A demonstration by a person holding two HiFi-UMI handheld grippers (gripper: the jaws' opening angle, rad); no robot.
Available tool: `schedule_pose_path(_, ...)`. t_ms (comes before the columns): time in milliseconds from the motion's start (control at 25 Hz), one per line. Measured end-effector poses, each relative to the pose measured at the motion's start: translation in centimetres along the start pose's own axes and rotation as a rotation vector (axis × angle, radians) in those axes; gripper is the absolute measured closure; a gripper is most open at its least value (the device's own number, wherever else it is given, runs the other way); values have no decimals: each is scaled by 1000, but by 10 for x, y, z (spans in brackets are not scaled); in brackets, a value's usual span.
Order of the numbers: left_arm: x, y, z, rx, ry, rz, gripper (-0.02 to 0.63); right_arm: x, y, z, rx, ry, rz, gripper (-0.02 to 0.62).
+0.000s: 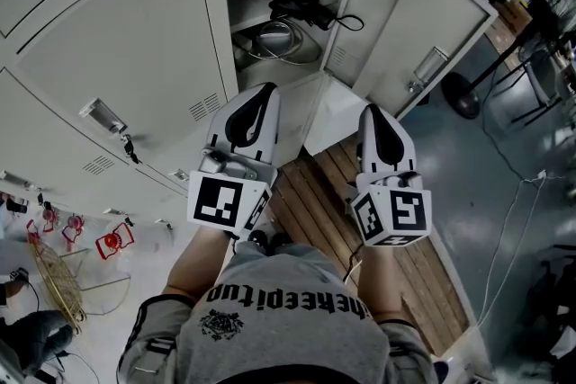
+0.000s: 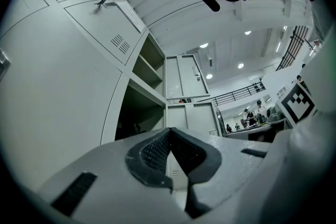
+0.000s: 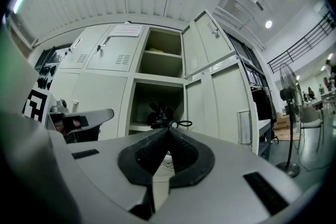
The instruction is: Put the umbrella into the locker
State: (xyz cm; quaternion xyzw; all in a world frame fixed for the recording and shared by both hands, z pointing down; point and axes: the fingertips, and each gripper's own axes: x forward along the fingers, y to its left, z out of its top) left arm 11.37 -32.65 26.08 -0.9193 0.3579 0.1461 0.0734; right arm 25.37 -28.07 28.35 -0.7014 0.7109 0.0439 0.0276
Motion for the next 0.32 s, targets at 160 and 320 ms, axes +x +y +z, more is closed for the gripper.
schedule_pose_path(160, 2, 2, -1, -1, -1, 0, 603, 3, 0, -1, 13, 2, 6, 592)
schedule_pose_path(320, 4, 3, -1, -8, -3, 1, 603, 5, 0, -1, 11, 2, 9, 592)
